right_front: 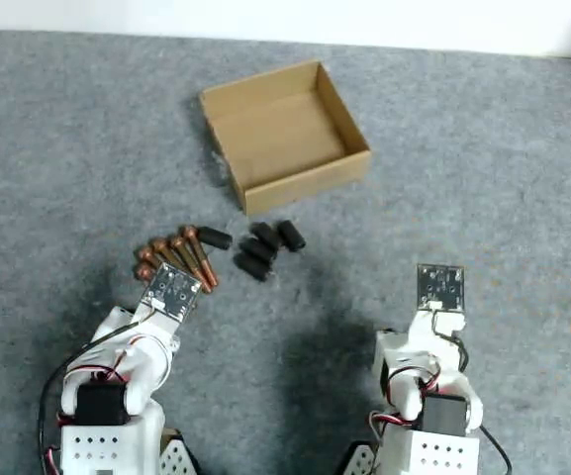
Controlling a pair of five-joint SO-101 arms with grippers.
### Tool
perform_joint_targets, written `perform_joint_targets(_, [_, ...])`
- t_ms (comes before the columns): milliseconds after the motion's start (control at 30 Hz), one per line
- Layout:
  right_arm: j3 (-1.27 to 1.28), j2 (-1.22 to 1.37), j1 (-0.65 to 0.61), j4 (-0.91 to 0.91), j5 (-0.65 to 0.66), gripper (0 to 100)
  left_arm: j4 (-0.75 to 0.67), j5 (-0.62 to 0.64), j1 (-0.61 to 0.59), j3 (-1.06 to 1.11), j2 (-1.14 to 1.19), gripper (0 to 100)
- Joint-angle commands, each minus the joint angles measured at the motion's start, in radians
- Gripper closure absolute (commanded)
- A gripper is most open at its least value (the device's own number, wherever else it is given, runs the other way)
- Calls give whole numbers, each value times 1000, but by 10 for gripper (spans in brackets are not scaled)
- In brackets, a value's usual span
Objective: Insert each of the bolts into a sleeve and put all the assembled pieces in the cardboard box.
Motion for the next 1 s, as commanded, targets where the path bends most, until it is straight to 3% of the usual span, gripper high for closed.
perform_joint_targets(0, [151,-4,-4,7,-6,681,54,5,22,19,-4,880])
perform_joint_targets(200, [151,-4,-159,7,-6,681,75,-3,182,16,-5,877])
perform_joint_targets(300, [151,-4,-165,7,-2,681,58,-3,94,-5,-7,877])
perform_joint_targets(467, [151,-4,-166,2,-6,681,-135,8,-136,-199,-7,881])
perform_joint_targets(533, [153,-4,-168,2,-6,681,-199,38,-163,-255,-7,881])
perform_joint_targets(700, [151,-4,-166,-53,0,681,-209,118,-157,-348,-7,881])
perform_joint_targets(800, [151,1,-114,-70,0,681,-209,241,-116,-384,-5,881])
perform_joint_targets(967, [151,-2,82,-76,0,681,-249,210,-191,-401,-4,878])
